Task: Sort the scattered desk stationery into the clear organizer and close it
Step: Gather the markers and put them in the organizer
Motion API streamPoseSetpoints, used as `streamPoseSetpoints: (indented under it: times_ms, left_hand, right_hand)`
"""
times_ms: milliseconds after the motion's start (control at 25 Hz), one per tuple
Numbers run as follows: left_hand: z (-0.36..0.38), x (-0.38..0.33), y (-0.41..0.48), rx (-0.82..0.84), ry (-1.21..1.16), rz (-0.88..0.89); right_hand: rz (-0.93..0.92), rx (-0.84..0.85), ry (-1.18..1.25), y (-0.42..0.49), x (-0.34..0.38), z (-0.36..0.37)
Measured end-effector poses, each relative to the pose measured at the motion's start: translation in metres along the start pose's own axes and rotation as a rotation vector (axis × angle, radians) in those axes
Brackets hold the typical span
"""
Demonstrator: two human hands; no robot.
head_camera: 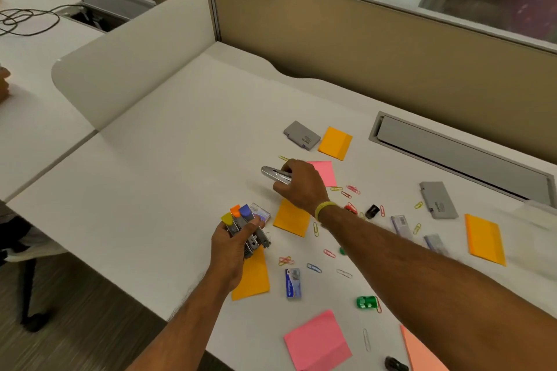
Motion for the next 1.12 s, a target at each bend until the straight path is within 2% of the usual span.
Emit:
streamPoseSetpoints:
  times_ms: [200, 400, 640, 920, 1120]
  left_hand:
    - [0.024, -0.006, -0.022, 0.076, 0.010, 0.040]
    - [0.054, -0.004, -0.045, 0.157, 0.075, 0.039]
    - [0.095, 0.010, -0.070, 0.271, 0.152, 0.035]
    - [0.160, 0.043, -0.109, 0.474, 0.307, 0.035]
    - [0.207, 0.070, -0.146, 0.574, 0.386, -0.022]
  right_hand:
    - [0.009, -0.081, 0.257, -0.054, -0.007, -0.040]
    - [0.072, -0.102, 0.412, -0.109, -0.022, -0.073]
    - [0.110, -0.001, 0.338, -0.164, -0.046, -0.099]
    - [0.154, 0.354, 0.146, -0.217, -0.081, -0.121]
    - [0.209, 0.279, 0.201, -0.244, -0.107, -0.142]
Point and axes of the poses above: each hand's wrist, its own y-axis towards the middle knuckle, its own z-axis out of the palm, x = y × z, the point moved 8 cm from there along y, towards the middle knuckle, and after that the axes turned 8 degrees about -z, right-handed, at the moved point
